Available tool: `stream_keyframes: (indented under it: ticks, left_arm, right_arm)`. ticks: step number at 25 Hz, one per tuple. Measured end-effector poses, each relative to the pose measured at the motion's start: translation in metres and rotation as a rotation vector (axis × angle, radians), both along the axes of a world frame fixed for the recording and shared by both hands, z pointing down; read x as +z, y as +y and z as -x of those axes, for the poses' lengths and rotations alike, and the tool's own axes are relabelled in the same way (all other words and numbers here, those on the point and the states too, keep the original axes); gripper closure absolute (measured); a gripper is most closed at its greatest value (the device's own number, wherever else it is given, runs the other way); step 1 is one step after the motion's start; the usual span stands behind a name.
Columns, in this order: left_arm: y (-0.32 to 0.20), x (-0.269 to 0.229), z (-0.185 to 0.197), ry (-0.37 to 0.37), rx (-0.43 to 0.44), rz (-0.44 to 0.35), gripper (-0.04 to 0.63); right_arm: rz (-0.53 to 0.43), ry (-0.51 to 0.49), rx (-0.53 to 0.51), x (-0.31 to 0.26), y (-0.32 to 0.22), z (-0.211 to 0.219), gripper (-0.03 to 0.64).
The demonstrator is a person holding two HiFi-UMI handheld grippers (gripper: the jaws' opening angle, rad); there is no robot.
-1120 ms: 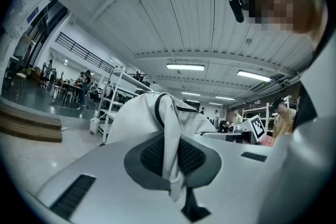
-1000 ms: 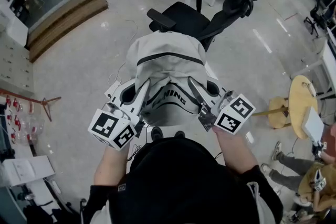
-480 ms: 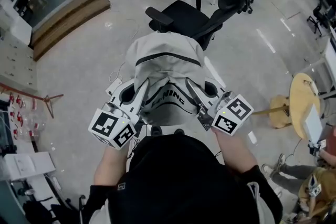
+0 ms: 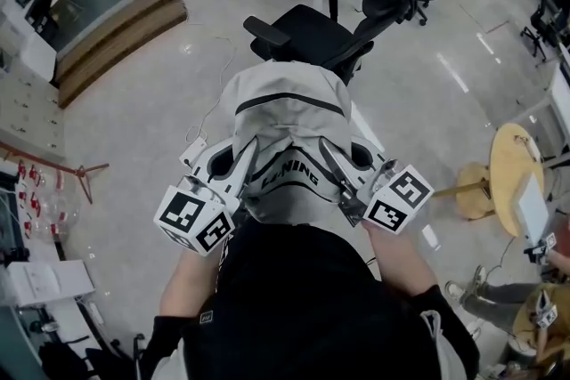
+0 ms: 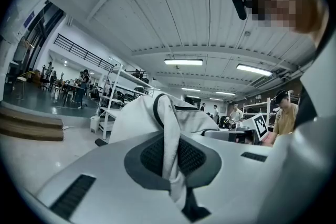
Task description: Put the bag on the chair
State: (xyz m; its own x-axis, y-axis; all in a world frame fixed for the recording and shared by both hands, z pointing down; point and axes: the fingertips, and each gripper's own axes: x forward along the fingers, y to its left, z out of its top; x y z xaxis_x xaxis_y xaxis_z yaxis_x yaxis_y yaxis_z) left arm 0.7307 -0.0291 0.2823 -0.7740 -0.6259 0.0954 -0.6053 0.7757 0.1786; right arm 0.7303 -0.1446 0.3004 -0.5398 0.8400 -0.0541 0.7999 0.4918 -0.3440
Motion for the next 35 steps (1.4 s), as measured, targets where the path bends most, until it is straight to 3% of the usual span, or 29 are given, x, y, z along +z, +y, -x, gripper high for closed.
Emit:
stream_keyframes:
  ticks: [6, 12, 21, 35]
  left_arm:
    - [0.007, 0.004, 0.022, -0.001, 0.002, -0.022, 0.575]
    - [0.032, 0.010, 0.075, -0.012, -0.001, -0.048, 0.575]
    - [0.111, 0.000, 0.175, -0.029, -0.017, -0.058, 0.575]
    - [0.234, -0.010, 0.275, -0.053, -0.075, -0.056, 0.575]
  right_arm:
    - [-0.015, 0.010, -0.004, 0.002, 0.007, 0.020, 0.584]
    - [-0.045, 0.017, -0.012, 0.007, 0.031, 0.071, 0.584]
    - [-0.033, 0.026, -0.034, -0.002, 0.107, 0.172, 0.584]
    - [0.015, 0.120, -0.088, -0.003, 0.221, 0.279, 0.584]
